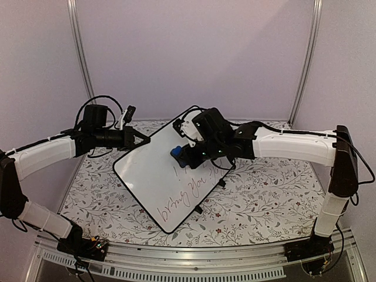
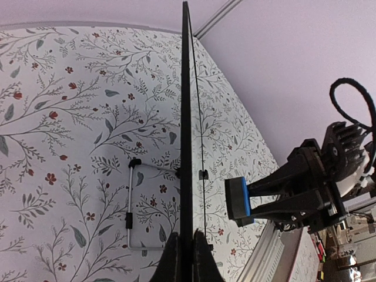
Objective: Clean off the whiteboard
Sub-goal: Erase the whiteboard at the center of the board.
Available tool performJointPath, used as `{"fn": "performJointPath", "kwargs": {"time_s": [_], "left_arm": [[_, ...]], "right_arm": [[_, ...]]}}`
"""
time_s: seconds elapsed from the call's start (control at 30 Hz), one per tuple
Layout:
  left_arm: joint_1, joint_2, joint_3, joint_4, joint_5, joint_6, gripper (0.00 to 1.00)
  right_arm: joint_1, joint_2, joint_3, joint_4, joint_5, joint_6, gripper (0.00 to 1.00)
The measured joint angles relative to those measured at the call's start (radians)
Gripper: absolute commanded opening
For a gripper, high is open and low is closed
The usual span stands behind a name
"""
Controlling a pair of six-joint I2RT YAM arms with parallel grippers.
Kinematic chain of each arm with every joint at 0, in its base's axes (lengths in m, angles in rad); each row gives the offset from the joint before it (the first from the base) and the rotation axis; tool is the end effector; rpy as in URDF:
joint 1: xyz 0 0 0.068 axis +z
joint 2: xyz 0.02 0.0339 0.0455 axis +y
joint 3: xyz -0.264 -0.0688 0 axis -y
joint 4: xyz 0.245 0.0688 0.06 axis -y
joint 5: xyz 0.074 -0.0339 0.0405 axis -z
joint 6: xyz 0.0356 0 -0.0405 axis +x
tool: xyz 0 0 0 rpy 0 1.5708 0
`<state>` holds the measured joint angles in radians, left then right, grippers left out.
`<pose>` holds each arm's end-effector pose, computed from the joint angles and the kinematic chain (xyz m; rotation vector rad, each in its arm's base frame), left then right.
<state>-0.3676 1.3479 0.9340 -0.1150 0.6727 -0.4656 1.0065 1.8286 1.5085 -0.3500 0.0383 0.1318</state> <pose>0.2701 -0.1278 0.2760 0.3268 2.1772 -1.1914 0.2282 0.3581 0.2806 -0.9561 2.0953 0.5629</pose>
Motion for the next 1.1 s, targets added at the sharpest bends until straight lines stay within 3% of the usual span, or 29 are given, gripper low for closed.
{"fn": "performJointPath", "kwargs": {"time_s": [0.63, 1.1], "left_arm": [[0.0, 0.001, 0.0, -0.002, -0.004, 0.0, 0.0], [0.0, 0.003, 0.0, -0.002, -0.007, -0.001, 0.0]], "right_arm": [[0.013, 0.088, 0.052, 0.005, -0.003, 0.029, 0.04], [0.039, 0.04, -0.095, 0.091, 0.003, 0.078, 0.04]]}}
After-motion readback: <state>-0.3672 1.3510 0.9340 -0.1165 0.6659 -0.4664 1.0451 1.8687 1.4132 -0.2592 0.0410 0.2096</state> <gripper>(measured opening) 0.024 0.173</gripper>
